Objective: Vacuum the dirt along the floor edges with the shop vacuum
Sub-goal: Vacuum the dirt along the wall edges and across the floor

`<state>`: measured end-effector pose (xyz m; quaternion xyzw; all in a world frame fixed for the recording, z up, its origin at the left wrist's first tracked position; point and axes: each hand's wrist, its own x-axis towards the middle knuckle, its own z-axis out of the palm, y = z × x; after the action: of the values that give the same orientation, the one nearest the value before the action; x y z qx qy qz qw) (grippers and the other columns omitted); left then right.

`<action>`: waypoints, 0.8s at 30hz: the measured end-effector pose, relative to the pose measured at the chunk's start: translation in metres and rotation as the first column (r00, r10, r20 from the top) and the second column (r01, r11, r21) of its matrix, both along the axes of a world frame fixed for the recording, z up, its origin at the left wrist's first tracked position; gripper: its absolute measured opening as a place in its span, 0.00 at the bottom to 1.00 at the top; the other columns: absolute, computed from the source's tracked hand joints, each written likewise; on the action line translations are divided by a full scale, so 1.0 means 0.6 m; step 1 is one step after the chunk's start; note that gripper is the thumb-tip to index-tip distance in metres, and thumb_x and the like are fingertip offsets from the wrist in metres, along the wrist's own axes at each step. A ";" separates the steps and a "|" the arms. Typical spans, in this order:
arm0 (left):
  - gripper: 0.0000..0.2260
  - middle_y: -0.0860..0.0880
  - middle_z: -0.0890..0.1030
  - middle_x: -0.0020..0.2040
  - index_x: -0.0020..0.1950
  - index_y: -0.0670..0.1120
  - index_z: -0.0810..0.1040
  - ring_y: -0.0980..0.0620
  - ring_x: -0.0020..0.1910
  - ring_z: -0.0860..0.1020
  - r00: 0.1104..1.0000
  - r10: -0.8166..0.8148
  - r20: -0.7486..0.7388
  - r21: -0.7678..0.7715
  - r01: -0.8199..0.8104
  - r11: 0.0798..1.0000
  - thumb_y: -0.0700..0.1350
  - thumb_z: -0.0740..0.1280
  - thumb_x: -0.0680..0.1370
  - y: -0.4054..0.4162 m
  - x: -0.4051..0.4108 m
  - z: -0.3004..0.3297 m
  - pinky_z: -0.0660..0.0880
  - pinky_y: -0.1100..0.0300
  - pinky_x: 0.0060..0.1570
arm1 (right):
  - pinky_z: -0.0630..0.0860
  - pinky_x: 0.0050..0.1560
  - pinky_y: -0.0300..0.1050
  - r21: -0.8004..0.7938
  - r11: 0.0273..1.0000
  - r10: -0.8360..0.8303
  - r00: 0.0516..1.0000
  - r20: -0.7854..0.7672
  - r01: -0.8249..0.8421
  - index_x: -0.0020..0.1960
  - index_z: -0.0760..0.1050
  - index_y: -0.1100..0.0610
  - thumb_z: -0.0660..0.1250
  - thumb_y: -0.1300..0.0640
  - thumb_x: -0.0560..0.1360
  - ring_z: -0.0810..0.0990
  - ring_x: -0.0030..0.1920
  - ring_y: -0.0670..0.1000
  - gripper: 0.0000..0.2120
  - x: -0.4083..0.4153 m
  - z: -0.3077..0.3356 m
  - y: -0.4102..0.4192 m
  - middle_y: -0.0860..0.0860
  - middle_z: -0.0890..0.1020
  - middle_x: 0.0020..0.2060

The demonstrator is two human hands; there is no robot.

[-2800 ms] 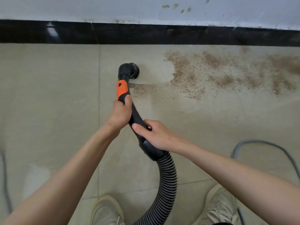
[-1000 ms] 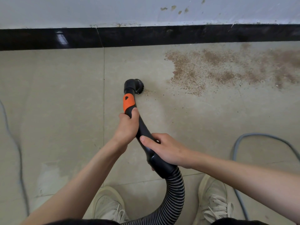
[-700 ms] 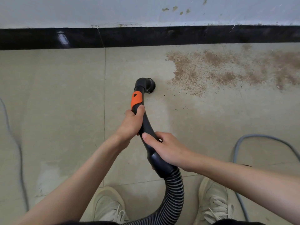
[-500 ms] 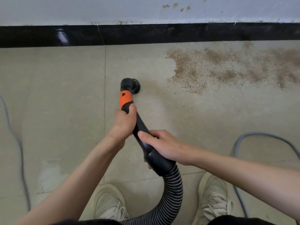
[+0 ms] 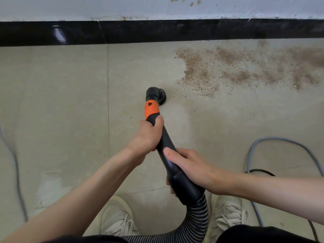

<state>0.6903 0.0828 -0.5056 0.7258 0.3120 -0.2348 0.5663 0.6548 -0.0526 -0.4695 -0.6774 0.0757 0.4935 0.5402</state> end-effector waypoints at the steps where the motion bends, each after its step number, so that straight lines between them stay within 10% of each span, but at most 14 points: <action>1: 0.19 0.48 0.70 0.38 0.60 0.38 0.65 0.53 0.32 0.70 1.000 -0.004 -0.004 0.012 0.004 1.000 0.54 0.54 0.81 -0.001 -0.005 0.002 0.65 0.62 0.28 | 0.78 0.32 0.46 0.036 0.999 -0.003 0.999 -0.046 0.005 0.46 0.70 0.59 0.59 0.44 0.79 0.80 0.29 0.55 0.17 -0.002 0.004 -0.003 0.57 0.80 0.32; 12: 0.23 0.47 0.73 0.43 0.63 0.36 0.68 0.49 0.39 0.73 0.997 -0.037 0.061 0.043 0.034 0.998 0.55 0.55 0.80 0.026 0.123 -0.011 0.68 0.59 0.34 | 0.80 0.33 0.48 -0.024 0.991 -0.126 0.989 0.072 0.128 0.45 0.70 0.58 0.60 0.43 0.79 0.81 0.31 0.58 0.18 0.096 -0.026 0.046 0.57 0.82 0.34; 19: 0.17 0.48 0.72 0.30 0.36 0.43 0.70 0.51 0.29 0.70 0.977 0.024 0.211 0.090 -0.044 0.995 0.50 0.57 0.81 0.127 0.132 -0.003 0.69 0.60 0.31 | 0.78 0.51 0.42 -0.068 0.998 0.002 0.983 0.185 0.011 0.46 0.73 0.56 0.58 0.44 0.80 0.81 0.44 0.52 0.15 0.152 -0.048 0.139 0.55 0.82 0.45; 24: 0.10 0.46 0.79 0.43 0.57 0.42 0.75 0.50 0.40 0.78 0.951 0.148 0.270 0.228 -0.212 0.950 0.44 0.57 0.81 0.254 0.083 0.062 0.74 0.58 0.43 | 0.77 0.49 0.47 0.017 0.995 -0.099 0.992 0.077 0.098 0.46 0.72 0.54 0.60 0.45 0.80 0.80 0.45 0.51 0.13 0.180 -0.002 0.275 0.52 0.80 0.43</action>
<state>0.7403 0.2349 -0.4687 0.7843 0.3311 -0.0465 0.5225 0.7628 0.1123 -0.4710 -0.6880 0.0847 0.4402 0.5706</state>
